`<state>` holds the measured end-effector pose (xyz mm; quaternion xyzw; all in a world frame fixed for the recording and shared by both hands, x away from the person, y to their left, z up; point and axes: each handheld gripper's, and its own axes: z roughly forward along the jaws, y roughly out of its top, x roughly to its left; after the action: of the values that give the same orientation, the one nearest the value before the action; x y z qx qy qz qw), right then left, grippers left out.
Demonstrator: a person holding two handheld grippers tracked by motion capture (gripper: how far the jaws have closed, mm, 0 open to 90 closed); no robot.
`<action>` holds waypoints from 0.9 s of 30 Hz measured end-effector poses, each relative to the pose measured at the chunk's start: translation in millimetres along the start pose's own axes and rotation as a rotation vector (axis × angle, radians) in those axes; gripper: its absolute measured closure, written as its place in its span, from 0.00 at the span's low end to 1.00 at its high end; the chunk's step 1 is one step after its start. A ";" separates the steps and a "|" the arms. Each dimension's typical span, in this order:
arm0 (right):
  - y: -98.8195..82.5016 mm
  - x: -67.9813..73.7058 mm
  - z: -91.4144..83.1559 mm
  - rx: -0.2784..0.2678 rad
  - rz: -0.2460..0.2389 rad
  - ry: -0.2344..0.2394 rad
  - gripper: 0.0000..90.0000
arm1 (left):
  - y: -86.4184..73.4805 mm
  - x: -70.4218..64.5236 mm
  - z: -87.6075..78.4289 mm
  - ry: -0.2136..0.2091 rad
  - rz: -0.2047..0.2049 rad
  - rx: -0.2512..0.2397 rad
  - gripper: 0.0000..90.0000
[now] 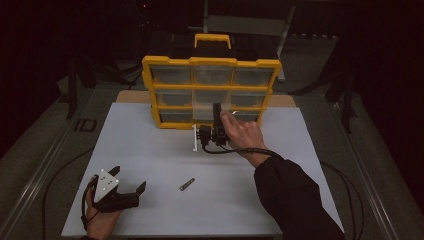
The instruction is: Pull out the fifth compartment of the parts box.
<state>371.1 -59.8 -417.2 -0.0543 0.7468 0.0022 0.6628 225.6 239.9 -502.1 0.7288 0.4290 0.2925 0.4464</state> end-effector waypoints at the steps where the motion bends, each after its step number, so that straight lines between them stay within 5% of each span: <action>1: -0.1 0.1 -1.4 -0.004 -0.002 -0.002 0.87 | 0.0 0.0 0.0 0.000 0.000 0.000 0.01; 27: -0.5 0.3 -23.2 -0.027 -0.014 0.008 0.87 | -0.1 -0.4 0.4 0.001 0.001 0.004 0.01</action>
<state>348.2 -62.1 -414.7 -0.0684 0.7489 0.0072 0.6591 225.7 239.4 -502.4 0.7296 0.4294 0.2923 0.4448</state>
